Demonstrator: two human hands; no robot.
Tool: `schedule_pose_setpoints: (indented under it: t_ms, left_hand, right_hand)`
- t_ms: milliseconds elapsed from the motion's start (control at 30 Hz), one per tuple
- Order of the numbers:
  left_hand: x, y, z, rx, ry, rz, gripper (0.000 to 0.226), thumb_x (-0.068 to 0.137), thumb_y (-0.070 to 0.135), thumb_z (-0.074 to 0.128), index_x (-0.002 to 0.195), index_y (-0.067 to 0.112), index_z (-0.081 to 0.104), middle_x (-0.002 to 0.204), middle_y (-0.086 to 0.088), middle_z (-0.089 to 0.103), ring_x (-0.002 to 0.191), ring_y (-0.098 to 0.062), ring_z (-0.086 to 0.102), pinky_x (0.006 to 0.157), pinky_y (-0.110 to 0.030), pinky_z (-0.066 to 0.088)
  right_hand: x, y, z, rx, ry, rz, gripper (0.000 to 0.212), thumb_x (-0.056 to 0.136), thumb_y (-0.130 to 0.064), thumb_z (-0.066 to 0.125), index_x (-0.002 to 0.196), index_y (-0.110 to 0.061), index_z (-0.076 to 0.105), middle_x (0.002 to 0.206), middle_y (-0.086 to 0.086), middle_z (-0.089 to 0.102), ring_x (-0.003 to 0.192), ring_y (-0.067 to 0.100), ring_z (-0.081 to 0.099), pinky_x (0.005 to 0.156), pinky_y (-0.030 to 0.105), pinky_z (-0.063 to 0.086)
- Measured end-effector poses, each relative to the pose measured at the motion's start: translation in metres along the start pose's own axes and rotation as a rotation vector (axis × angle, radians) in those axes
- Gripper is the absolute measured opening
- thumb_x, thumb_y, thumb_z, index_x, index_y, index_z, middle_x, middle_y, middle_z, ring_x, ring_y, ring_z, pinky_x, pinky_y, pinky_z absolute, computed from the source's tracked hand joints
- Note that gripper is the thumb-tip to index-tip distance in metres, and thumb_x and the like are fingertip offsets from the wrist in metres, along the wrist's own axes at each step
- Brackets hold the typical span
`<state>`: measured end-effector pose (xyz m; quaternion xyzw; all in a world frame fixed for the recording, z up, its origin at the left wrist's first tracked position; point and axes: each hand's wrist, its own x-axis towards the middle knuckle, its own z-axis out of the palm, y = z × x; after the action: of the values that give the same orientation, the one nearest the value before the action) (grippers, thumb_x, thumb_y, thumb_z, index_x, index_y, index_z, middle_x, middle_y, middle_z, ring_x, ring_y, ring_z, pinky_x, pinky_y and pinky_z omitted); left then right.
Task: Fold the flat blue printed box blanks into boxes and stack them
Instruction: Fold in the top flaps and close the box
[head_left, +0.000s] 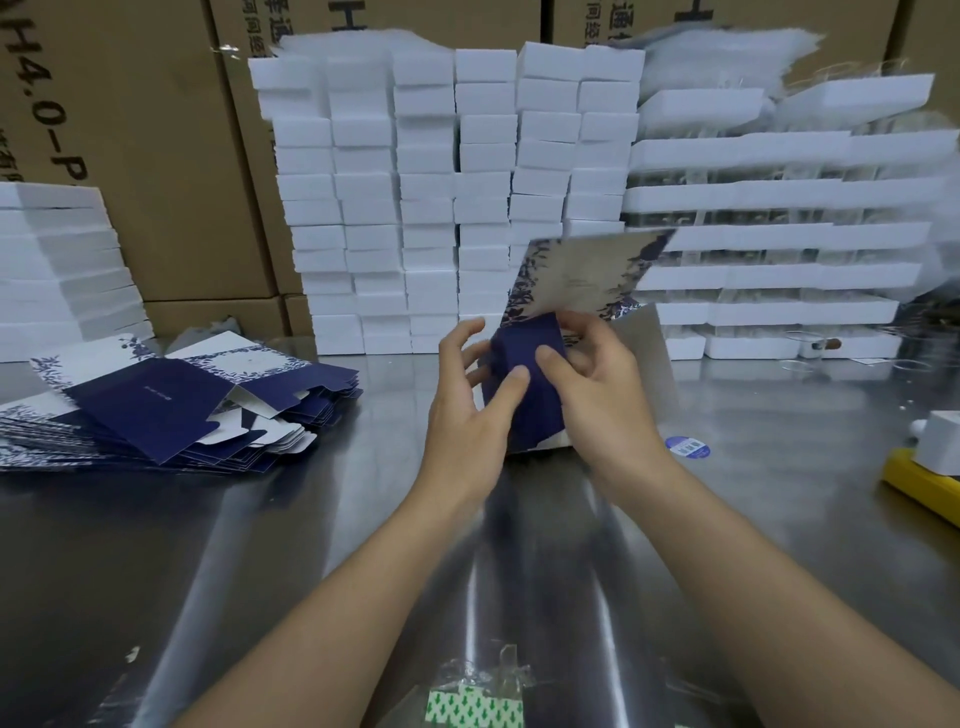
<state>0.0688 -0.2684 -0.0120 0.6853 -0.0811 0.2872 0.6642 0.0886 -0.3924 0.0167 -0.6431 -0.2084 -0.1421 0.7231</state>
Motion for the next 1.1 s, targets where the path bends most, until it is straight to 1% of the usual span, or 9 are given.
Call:
schedule_pose_setpoints:
  t_ms: [200,400,567,667,767,867,933,1033,1100]
  left_hand:
    - [0.005,-0.003,-0.004,0.028,0.119,-0.066,0.046,0.100,0.036,0.072,0.144,0.026,0.060,0.132,0.008,0.069,0.127,-0.013,0.063,0.100,-0.056,0.058]
    - [0.004,0.003,-0.005,-0.096,0.172,-0.123,0.032,0.095,0.033,0.079,0.125,0.026,0.069,0.121,0.006,0.070,0.116,-0.019,0.069,0.065,-0.042,0.067]
    - [0.004,0.005,-0.005,-0.193,0.195,-0.120,0.025,0.098,0.018,0.075,0.121,0.011,0.071,0.118,-0.006,0.073,0.109,-0.020,0.074,0.071,-0.043,0.067]
    - [0.004,0.004,-0.003,-0.270,0.210,-0.119,0.018,0.100,0.014,0.072,0.118,0.009,0.073,0.119,-0.007,0.074,0.108,-0.016,0.075,0.074,-0.040,0.067]
    - [0.007,0.002,-0.005,-0.315,0.308,-0.170,0.014,0.100,0.011,0.070,0.111,0.004,0.073,0.117,-0.015,0.073,0.106,-0.021,0.075,0.071,-0.035,0.066]
    - [0.012,-0.001,-0.014,-0.356,0.434,-0.281,0.010,0.096,0.008,0.070,0.104,0.001,0.070,0.110,-0.022,0.074,0.099,-0.025,0.076,0.066,-0.032,0.064]
    - [0.014,-0.003,-0.018,-0.392,0.496,-0.371,0.010,0.092,0.011,0.073,0.097,0.007,0.066,0.092,-0.017,0.076,0.084,-0.027,0.076,0.063,-0.032,0.063]
    - [0.014,-0.005,-0.022,-0.469,0.551,-0.463,0.025,0.089,0.015,0.078,0.091,0.010,0.054,0.054,0.000,0.066,0.045,-0.014,0.063,0.045,-0.022,0.050]
    - [0.015,-0.005,-0.021,-0.510,0.537,-0.505,0.025,0.089,0.014,0.079,0.098,0.005,0.057,0.073,-0.006,0.072,0.055,-0.017,0.067,0.045,-0.023,0.049]
  right_hand:
    - [0.002,0.004,-0.001,0.021,0.004,-0.009,0.016,0.102,-0.003,0.063,0.110,-0.017,0.062,0.108,0.004,0.076,0.092,0.016,0.076,0.070,0.027,0.059]
    - [0.001,0.001,-0.001,-0.188,0.001,-0.088,0.018,0.100,-0.013,0.063,0.105,-0.030,0.065,0.097,-0.006,0.077,0.091,0.022,0.075,0.084,0.050,0.062]
    - [-0.002,-0.001,-0.001,-0.356,-0.028,-0.233,0.022,0.100,-0.016,0.061,0.112,-0.035,0.066,0.098,-0.023,0.074,0.090,0.003,0.072,0.077,0.025,0.059]
    - [-0.005,-0.002,0.000,-0.416,-0.015,-0.352,0.029,0.098,-0.008,0.061,0.119,-0.027,0.068,0.106,-0.017,0.074,0.101,0.000,0.069,0.084,0.015,0.053]
    - [-0.011,-0.005,0.006,-0.517,0.040,-0.552,0.034,0.092,-0.003,0.065,0.123,-0.018,0.067,0.115,-0.006,0.070,0.109,0.005,0.062,0.094,0.018,0.047]
    - [-0.020,-0.003,0.014,-0.562,-0.067,-0.691,0.009,0.093,-0.011,0.069,0.100,-0.017,0.070,0.086,-0.010,0.068,0.079,0.005,0.061,0.075,0.018,0.047]
    - [-0.029,0.004,0.024,-0.591,-0.174,-0.619,0.024,0.097,-0.031,0.065,0.078,-0.018,0.064,0.061,-0.007,0.058,0.059,0.012,0.054,0.060,0.026,0.044]
    - [-0.035,0.017,0.039,-0.554,-0.247,-0.218,0.058,0.098,-0.055,0.052,0.071,-0.005,0.062,0.058,0.009,0.057,0.052,0.019,0.049,0.058,0.037,0.044]
    - [-0.032,0.025,0.041,-0.369,-0.276,0.074,0.058,0.103,-0.055,0.053,0.075,-0.006,0.066,0.051,0.004,0.054,0.046,0.015,0.047,0.053,0.030,0.041]
